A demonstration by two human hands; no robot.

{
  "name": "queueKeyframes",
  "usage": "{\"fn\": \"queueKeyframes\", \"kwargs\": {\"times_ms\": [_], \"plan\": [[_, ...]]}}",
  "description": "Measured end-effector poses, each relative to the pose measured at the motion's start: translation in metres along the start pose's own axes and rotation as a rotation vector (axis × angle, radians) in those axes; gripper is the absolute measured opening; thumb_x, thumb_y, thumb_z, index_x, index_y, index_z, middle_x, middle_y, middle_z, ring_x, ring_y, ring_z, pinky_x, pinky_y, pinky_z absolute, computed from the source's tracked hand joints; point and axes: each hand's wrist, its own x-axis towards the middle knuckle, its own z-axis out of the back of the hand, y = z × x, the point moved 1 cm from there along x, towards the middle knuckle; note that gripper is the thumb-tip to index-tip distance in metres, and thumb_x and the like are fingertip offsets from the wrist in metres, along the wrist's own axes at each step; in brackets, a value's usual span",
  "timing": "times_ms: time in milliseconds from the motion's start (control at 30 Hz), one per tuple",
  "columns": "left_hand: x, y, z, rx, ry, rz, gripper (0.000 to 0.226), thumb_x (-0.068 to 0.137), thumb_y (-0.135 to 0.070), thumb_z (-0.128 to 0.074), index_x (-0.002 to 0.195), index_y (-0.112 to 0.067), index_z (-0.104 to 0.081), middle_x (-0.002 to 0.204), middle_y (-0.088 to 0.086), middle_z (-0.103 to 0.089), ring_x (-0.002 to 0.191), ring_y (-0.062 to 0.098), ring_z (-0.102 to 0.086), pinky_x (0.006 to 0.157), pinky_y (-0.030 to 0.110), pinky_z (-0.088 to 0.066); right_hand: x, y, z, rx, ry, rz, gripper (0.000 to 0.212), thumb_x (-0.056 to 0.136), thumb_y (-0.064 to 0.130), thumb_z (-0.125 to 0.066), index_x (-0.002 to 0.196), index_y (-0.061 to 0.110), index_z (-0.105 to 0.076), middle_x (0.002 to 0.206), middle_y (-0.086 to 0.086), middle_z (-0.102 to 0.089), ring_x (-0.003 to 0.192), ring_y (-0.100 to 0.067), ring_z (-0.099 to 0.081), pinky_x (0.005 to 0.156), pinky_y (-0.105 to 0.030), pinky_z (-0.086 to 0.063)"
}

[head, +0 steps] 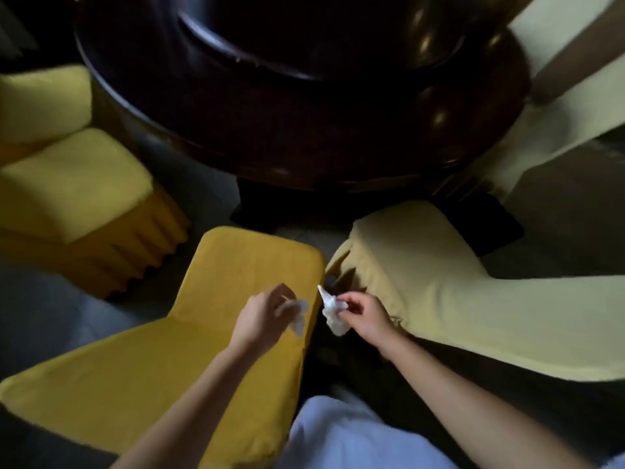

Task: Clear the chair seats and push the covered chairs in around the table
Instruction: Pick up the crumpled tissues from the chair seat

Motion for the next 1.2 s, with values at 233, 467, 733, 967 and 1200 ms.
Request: {"fn": "queueKeyframes", "kwargs": {"times_ms": [233, 467, 733, 967, 1200], "plan": [[-0.015, -0.075, -0.043, 0.061, 0.106, -0.2, 0.009, 0.082, -0.035, -0.059, 0.082, -0.028, -0.054, 0.061, -0.009, -0.064, 0.052, 0.005, -0.058, 0.049, 0.027, -0.044, -0.086, -0.021, 0.079, 0.129, -0.247, -0.033, 0.021, 0.085, 0.008, -0.066, 0.103, 0.017, -0.069, 0.095, 0.009, -0.068, 0.093, -0.006, -0.063, 0.081, -0.02, -0.051], [-0.007, -0.224, -0.141, 0.082, 0.236, -0.482, 0.011, 0.086, -0.024, -0.065, 0.083, -0.019, -0.056, 0.067, -0.007, -0.06, 0.054, 0.001, -0.053, 0.048, 0.015, -0.039, -0.155, -0.064, 0.191, 0.233, -0.52, 0.008, 0.016, 0.084, 0.013, -0.068, 0.1, 0.015, -0.071, 0.096, 0.002, -0.072, 0.094, -0.012, -0.066, 0.085, -0.036, -0.055], [-0.011, -0.357, -0.3, -0.005, 0.284, -0.629, 0.013, 0.082, -0.019, -0.071, 0.078, -0.022, -0.059, 0.071, -0.009, -0.065, 0.066, 0.01, -0.064, 0.061, 0.036, -0.052, -0.233, -0.146, 0.334, 0.294, -0.702, 0.042, 0.035, 0.083, 0.001, -0.067, 0.091, 0.035, -0.063, 0.09, 0.011, -0.066, 0.081, 0.005, -0.063, 0.078, -0.024, -0.051], [-0.031, -0.431, -0.414, -0.086, 0.303, -0.645, 0.016, 0.083, -0.033, -0.069, 0.082, -0.019, -0.063, 0.074, -0.006, -0.067, 0.067, 0.004, -0.063, 0.054, 0.014, -0.047, -0.278, -0.237, 0.428, 0.318, -0.74, 0.012, 0.025, 0.081, -0.004, -0.067, 0.101, 0.011, -0.065, 0.089, 0.007, -0.065, 0.076, 0.004, -0.061, 0.075, -0.018, -0.049], [-0.022, -0.481, -0.478, 0.008, 0.336, -0.662, 0.008, 0.086, -0.026, -0.067, 0.081, -0.024, -0.061, 0.075, -0.006, -0.067, 0.067, 0.004, -0.064, 0.056, 0.018, -0.05, -0.272, -0.273, 0.504, 0.353, -0.701, 0.08, 0.026, 0.084, -0.004, -0.063, 0.1, 0.017, -0.063, 0.093, 0.007, -0.063, 0.083, 0.004, -0.062, 0.078, -0.015, -0.05]]}}
